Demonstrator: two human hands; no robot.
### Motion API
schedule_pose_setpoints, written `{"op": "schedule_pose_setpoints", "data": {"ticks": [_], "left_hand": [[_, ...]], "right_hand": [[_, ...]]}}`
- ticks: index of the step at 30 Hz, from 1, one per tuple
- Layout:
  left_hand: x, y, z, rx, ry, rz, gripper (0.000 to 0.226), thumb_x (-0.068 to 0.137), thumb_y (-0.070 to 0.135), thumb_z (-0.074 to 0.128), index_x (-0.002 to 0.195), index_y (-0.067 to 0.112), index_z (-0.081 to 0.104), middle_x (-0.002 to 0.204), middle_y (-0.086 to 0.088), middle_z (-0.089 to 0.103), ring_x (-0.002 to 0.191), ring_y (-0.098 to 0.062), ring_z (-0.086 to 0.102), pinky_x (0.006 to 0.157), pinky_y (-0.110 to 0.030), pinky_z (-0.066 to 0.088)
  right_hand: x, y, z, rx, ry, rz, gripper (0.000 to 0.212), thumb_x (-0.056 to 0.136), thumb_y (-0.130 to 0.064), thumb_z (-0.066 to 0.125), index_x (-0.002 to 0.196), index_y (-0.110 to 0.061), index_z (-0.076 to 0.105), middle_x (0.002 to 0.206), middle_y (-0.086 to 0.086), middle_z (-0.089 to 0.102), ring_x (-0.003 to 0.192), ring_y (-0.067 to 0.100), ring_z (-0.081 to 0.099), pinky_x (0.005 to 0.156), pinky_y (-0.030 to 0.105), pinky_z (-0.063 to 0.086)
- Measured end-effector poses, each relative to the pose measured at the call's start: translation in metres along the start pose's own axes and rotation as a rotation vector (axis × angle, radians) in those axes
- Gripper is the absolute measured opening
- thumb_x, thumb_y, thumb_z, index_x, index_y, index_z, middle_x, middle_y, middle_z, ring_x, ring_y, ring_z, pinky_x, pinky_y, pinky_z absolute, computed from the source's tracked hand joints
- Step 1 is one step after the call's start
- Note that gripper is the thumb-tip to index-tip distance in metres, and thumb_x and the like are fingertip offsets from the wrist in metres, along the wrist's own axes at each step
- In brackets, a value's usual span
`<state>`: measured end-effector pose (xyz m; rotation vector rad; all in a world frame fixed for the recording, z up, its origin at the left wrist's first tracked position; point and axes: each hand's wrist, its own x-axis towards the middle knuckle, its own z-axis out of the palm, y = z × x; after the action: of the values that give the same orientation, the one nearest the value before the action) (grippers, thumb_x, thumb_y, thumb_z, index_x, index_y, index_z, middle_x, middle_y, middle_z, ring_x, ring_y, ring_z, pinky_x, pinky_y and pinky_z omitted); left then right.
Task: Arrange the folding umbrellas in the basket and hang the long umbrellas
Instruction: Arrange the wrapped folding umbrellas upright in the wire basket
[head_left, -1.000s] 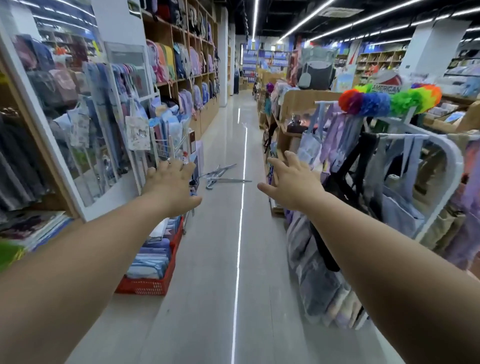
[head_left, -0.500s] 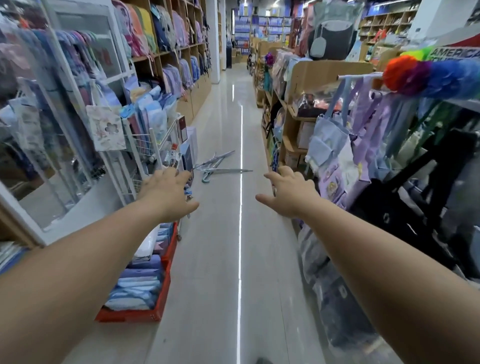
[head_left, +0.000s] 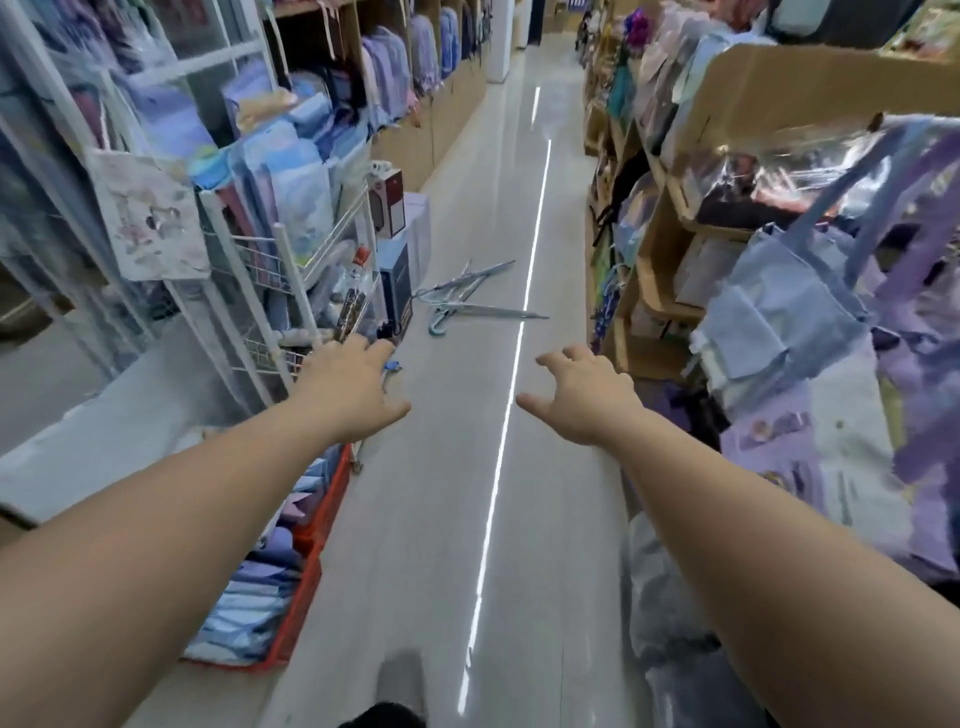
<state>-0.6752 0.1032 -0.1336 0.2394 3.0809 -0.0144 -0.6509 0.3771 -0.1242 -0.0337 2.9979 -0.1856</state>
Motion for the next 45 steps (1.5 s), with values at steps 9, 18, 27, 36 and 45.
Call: {"op": "schedule_pose_setpoints", "data": {"ticks": [9, 18, 27, 36, 45], "left_hand": [[0.226, -0.018, 0.053, -0.123, -0.132, 0.009, 0.082, 0.079, 0.07, 0.057, 0.147, 0.029, 0.036, 0.139, -0.008, 0.047, 0.128, -0.033, 0.048, 0.1, -0.047, 0.046], [0.418, -0.031, 0.067, -0.16, -0.241, -0.004, 0.078, 0.078, 0.069, 0.058, 0.142, 0.029, 0.042, 0.135, -0.005, 0.05, 0.121, -0.031, 0.051, 0.095, -0.048, 0.05], [0.551, -0.055, 0.106, -0.231, -0.318, -0.357, 0.075, 0.078, 0.069, 0.059, 0.139, 0.027, 0.044, 0.131, -0.007, 0.051, 0.117, -0.03, 0.054, 0.091, -0.042, 0.051], [0.572, -0.095, 0.118, -0.357, -0.292, -0.772, 0.077, 0.081, 0.067, 0.061, 0.143, 0.026, 0.042, 0.136, -0.007, 0.051, 0.122, -0.031, 0.053, 0.094, -0.041, 0.05], [0.618, -0.155, 0.169, -0.63, -0.204, -1.017, 0.071, 0.087, 0.049, 0.066, 0.147, 0.022, 0.041, 0.146, -0.009, 0.046, 0.128, -0.029, 0.049, 0.095, -0.037, 0.046]], "right_hand": [[0.215, 0.016, 0.015, 0.097, -0.118, 0.069, 0.075, 0.09, -0.068, 0.051, 0.152, -0.029, 0.034, 0.155, 0.004, 0.037, 0.138, 0.031, 0.041, 0.107, 0.051, 0.038], [0.407, 0.041, 0.02, 0.124, -0.205, 0.094, 0.073, 0.089, -0.067, 0.052, 0.151, -0.031, 0.035, 0.153, 0.002, 0.039, 0.134, 0.029, 0.045, 0.105, 0.05, 0.04], [0.646, 0.061, 0.039, 0.011, -0.362, -0.217, 0.071, 0.088, -0.064, 0.054, 0.149, -0.029, 0.04, 0.151, 0.002, 0.04, 0.135, 0.027, 0.042, 0.108, 0.045, 0.041], [0.806, -0.036, 0.037, -0.152, -0.451, -0.614, 0.068, 0.089, -0.067, 0.052, 0.146, -0.03, 0.044, 0.149, 0.002, 0.044, 0.132, 0.027, 0.046, 0.106, 0.043, 0.042], [0.872, -0.126, 0.084, -0.306, -0.526, -0.816, 0.064, 0.09, -0.065, 0.051, 0.145, -0.032, 0.044, 0.147, 0.002, 0.045, 0.131, 0.029, 0.045, 0.106, 0.046, 0.042]]}}
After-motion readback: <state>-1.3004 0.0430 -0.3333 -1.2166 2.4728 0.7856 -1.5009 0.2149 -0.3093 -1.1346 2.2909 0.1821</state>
